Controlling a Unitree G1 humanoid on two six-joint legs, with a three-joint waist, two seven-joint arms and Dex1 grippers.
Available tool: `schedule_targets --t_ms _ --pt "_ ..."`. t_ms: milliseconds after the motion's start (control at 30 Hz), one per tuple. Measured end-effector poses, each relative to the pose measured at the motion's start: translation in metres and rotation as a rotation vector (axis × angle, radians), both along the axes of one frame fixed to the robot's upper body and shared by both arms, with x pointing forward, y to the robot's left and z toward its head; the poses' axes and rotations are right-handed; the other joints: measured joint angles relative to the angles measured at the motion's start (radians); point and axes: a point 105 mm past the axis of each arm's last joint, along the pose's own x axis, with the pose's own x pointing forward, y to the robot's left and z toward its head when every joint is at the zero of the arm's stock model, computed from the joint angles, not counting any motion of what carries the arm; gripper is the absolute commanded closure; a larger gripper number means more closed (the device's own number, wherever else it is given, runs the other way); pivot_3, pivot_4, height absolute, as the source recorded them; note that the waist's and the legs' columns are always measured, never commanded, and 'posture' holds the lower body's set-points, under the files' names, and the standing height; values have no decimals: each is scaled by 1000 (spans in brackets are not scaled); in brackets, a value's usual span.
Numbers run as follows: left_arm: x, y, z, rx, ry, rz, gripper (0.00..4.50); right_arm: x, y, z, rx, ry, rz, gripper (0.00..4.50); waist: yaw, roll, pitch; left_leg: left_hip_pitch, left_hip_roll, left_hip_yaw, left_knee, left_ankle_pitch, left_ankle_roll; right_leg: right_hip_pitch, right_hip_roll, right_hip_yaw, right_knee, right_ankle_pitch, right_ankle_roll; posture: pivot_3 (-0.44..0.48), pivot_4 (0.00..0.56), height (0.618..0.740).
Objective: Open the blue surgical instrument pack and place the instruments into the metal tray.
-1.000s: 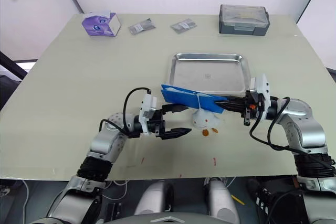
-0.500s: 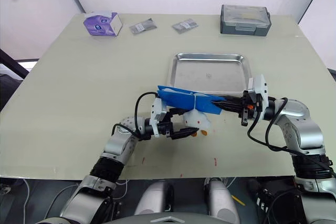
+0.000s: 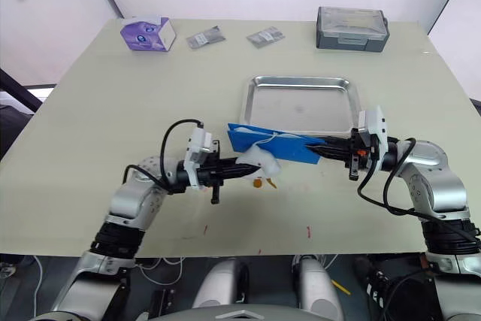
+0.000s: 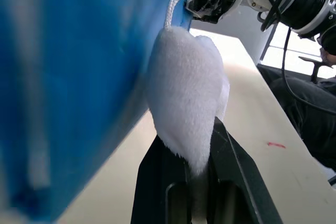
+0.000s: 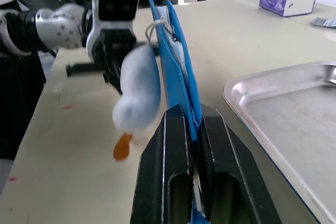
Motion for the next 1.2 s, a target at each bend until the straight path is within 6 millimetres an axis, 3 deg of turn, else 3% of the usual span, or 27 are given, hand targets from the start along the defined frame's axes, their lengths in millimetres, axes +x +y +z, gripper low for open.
schedule_targets --t_ms 233,567,1067,1200 --pt "7 39 20 61 -58 151 4428 -6 -16 -10 -25 25 -29 4500 -2 0 0 1 0 0 0 0 0 0 0 0 0 0 0 0 150 731" --pt "9 74 22 115 -62 283 4428 -9 -19 -5 -5 28 -7 4500 -1 0 0 1 0 1 0 0 0 0 0 0 0 0 0 0 150 731" --pt "1 82 1 136 -7 335 4428 -10 -19 24 172 99 -14 4500 -1 0 1 0 0 1 0 0 0 0 0 0 0 0 0 0 150 731" --pt "-1 80 0 140 -9 334 4428 -11 -12 38 288 136 11 4500 -1 0 1 1 0 1 -1 0 0 0 0 0 0 0 0 0 150 731"
